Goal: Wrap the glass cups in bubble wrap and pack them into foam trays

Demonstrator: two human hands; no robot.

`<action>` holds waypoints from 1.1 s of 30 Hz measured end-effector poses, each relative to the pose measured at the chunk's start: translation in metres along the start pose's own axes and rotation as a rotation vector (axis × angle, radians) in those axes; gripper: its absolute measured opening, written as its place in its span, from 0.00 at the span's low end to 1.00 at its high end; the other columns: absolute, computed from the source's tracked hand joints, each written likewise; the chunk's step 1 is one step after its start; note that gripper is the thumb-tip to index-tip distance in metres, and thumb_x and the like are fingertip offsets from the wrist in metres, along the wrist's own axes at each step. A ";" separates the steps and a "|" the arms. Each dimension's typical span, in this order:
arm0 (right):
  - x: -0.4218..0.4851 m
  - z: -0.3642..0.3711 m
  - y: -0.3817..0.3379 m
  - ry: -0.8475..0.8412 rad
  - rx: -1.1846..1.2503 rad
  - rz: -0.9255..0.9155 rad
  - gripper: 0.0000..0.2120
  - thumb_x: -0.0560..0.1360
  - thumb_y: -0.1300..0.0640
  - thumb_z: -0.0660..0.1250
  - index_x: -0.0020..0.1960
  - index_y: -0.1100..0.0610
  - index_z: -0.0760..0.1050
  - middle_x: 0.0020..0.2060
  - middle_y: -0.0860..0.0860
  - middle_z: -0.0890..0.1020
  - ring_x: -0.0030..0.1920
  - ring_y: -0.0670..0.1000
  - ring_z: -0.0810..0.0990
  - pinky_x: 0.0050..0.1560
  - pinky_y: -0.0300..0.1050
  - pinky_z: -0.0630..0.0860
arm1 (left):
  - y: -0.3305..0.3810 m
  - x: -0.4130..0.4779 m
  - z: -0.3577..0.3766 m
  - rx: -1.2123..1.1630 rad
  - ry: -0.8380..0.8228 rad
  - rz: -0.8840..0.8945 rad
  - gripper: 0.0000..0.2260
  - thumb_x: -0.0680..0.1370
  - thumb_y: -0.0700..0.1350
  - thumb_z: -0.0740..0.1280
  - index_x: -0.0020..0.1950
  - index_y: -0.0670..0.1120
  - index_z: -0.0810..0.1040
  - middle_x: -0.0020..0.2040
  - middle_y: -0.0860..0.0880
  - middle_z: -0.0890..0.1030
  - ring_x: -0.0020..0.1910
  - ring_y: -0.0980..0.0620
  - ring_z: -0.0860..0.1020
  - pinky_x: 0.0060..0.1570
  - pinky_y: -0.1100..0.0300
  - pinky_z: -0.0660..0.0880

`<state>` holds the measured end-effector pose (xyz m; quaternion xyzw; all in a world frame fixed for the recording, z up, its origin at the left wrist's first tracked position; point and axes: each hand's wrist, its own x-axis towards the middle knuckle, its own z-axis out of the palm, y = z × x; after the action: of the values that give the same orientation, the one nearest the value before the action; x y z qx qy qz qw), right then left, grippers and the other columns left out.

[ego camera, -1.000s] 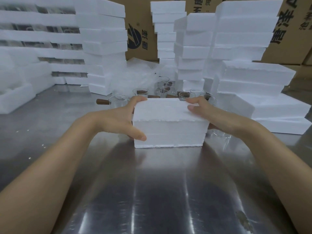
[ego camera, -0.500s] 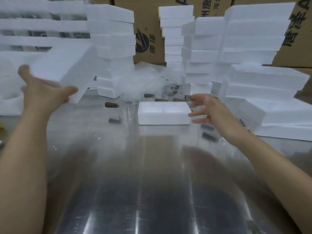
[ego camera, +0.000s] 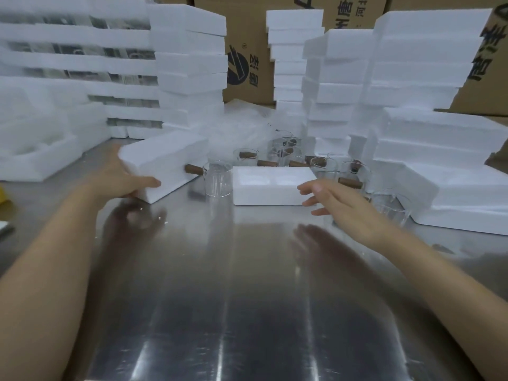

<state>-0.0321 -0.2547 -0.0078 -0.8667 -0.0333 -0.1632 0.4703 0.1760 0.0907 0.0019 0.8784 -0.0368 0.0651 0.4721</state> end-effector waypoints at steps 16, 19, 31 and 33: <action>0.001 0.012 0.016 0.017 -0.302 -0.118 0.10 0.79 0.60 0.62 0.57 0.49 0.77 0.58 0.43 0.70 0.50 0.40 0.75 0.49 0.26 0.70 | -0.026 0.014 0.035 0.162 0.192 0.081 0.19 0.77 0.48 0.68 0.65 0.41 0.72 0.62 0.40 0.77 0.58 0.38 0.77 0.58 0.48 0.71; 0.002 0.015 0.016 0.113 -0.353 -0.107 0.13 0.78 0.63 0.62 0.61 0.54 0.76 0.61 0.45 0.65 0.46 0.44 0.75 0.48 0.27 0.70 | -0.021 0.015 0.044 0.092 0.210 0.049 0.18 0.77 0.42 0.68 0.65 0.38 0.72 0.62 0.37 0.76 0.60 0.37 0.75 0.61 0.48 0.71; -0.001 0.020 0.012 0.004 -0.423 -0.129 0.16 0.76 0.66 0.62 0.62 0.55 0.76 0.66 0.49 0.65 0.50 0.47 0.74 0.51 0.29 0.71 | 0.060 -0.069 0.102 -0.071 0.327 0.745 0.23 0.70 0.24 0.56 0.59 0.40 0.77 0.54 0.48 0.75 0.50 0.51 0.77 0.56 0.56 0.72; -0.002 0.020 0.010 0.022 -0.423 -0.111 0.16 0.77 0.65 0.62 0.62 0.54 0.76 0.62 0.49 0.64 0.50 0.48 0.74 0.54 0.35 0.72 | 0.057 -0.071 0.110 0.131 0.267 0.797 0.25 0.66 0.27 0.56 0.57 0.42 0.79 0.54 0.47 0.79 0.54 0.45 0.77 0.58 0.52 0.68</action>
<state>-0.0264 -0.2437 -0.0264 -0.9410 -0.0410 -0.2018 0.2685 0.1071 -0.0327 -0.0216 0.8075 -0.3080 0.3578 0.3536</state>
